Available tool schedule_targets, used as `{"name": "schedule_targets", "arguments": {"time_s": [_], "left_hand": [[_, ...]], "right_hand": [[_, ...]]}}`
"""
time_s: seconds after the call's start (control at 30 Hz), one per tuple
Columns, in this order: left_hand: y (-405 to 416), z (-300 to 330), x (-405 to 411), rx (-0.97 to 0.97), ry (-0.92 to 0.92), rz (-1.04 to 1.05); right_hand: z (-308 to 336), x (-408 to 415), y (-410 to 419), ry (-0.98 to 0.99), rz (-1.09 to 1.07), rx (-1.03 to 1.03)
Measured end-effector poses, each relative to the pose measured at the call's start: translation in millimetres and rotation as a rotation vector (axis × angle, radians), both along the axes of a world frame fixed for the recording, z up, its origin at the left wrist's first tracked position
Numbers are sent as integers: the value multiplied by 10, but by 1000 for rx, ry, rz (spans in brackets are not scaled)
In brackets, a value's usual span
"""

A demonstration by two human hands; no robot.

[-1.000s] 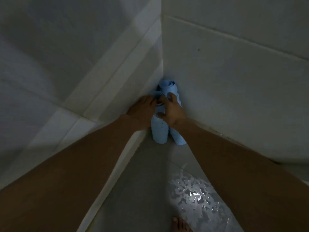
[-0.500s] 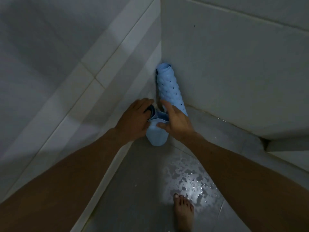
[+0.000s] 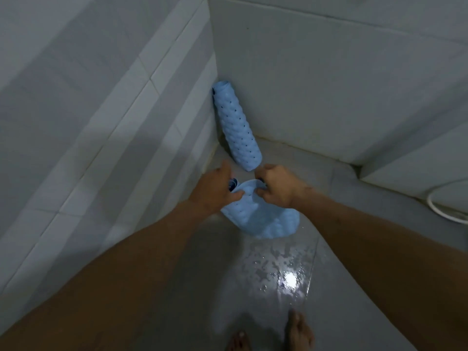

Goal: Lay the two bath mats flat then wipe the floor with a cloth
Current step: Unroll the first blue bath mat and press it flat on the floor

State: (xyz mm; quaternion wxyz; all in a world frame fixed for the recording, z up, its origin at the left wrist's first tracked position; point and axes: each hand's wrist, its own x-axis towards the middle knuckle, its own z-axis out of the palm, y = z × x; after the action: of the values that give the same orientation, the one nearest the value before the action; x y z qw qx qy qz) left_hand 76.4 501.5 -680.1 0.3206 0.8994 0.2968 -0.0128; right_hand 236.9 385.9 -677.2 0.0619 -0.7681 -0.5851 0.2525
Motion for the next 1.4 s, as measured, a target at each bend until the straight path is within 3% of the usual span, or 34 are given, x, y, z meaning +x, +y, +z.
{"name": "schedule_targets", "arguments": {"time_s": [0.1, 0.23, 0.37, 0.57, 0.77, 1.0, 1.23, 1.4], "left_hand": [[-313, -69, 96, -69, -41, -38], [-711, -243, 182, 16, 94, -259], [-1062, -390, 311, 49, 194, -216], [-1895, 35, 629, 147, 292, -301], [-2502, 34, 876, 333, 380, -324], [-2763, -377, 1136, 492, 467, -411], [-2523, -835, 1264, 520, 290, -554], [-2150, -1187, 1252, 736, -81, -658]], "right_hand": [[29, 10, -374, 20, -36, -6], [91, 167, -919, 3, -119, -71], [282, 397, -1527, -43, -145, -86], [383, 702, -2340, -53, -272, -2], [179, 860, -3025, 14, -363, 25], [-377, 1091, -3464, -63, -389, 25], [-848, 1512, -3605, -413, -354, -67], [-1161, 1700, -3570, -688, -418, -51]]}}
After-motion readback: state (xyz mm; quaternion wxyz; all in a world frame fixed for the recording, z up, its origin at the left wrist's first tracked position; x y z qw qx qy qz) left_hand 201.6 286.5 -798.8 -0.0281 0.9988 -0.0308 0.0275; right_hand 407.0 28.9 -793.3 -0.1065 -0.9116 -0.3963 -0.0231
